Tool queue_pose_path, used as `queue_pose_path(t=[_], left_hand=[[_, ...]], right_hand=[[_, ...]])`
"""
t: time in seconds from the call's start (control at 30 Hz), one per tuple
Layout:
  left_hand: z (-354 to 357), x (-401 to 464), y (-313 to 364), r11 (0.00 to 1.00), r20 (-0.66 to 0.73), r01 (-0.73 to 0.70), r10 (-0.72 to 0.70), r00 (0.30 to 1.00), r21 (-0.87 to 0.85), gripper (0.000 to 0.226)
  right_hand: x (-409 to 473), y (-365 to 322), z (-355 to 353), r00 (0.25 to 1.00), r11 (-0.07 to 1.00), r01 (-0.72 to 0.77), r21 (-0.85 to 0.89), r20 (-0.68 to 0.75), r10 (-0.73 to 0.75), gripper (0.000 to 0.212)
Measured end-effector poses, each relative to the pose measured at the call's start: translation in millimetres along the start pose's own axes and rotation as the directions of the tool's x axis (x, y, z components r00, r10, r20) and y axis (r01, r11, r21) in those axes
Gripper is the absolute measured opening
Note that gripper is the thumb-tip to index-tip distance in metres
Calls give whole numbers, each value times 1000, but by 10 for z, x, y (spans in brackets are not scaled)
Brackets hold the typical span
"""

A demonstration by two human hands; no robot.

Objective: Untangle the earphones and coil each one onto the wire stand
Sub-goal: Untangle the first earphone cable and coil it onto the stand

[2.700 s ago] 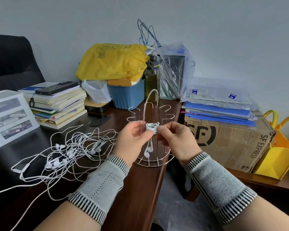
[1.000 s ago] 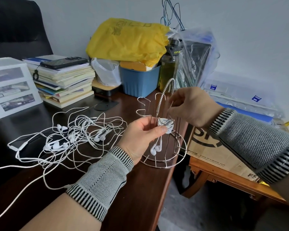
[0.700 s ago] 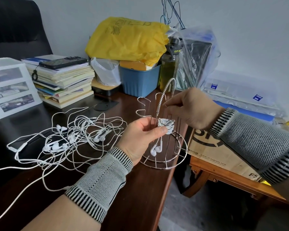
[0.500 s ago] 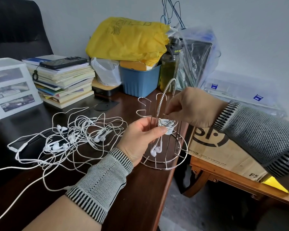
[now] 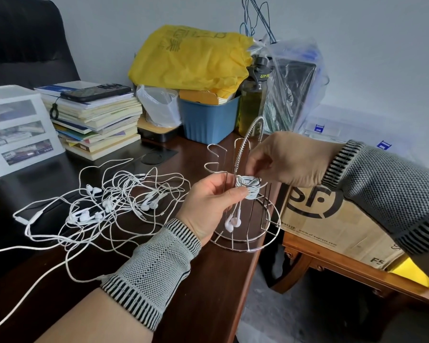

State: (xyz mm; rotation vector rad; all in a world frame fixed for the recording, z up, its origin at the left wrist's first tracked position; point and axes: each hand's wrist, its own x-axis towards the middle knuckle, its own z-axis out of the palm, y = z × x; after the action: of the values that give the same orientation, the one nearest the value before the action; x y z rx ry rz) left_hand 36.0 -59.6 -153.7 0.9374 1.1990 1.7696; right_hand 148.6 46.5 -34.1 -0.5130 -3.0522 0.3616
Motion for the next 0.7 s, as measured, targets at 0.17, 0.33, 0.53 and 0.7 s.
queue_pose_path(t=[0.17, 0.33, 0.53, 0.7], left_hand=[[13, -11, 15, 1000, 1, -6, 6, 1000, 13, 20], [-3, -4, 10, 1000, 7, -2, 2, 1000, 6, 21], [0, -7, 8, 1000, 4, -15, 14, 1000, 18, 27], [-2, -3, -3, 999, -22, -17, 18, 1000, 43, 19]], right_hand=[[-20, 1, 7, 1000, 999, 20, 30, -11, -20, 17], [-48, -5, 27, 998, 995, 38, 94, -51, -34, 20], [-73, -21, 81, 993, 991, 32, 134, -116, -16, 21], [-92, 14, 92, 985, 969, 44, 245, -174, -1, 16]])
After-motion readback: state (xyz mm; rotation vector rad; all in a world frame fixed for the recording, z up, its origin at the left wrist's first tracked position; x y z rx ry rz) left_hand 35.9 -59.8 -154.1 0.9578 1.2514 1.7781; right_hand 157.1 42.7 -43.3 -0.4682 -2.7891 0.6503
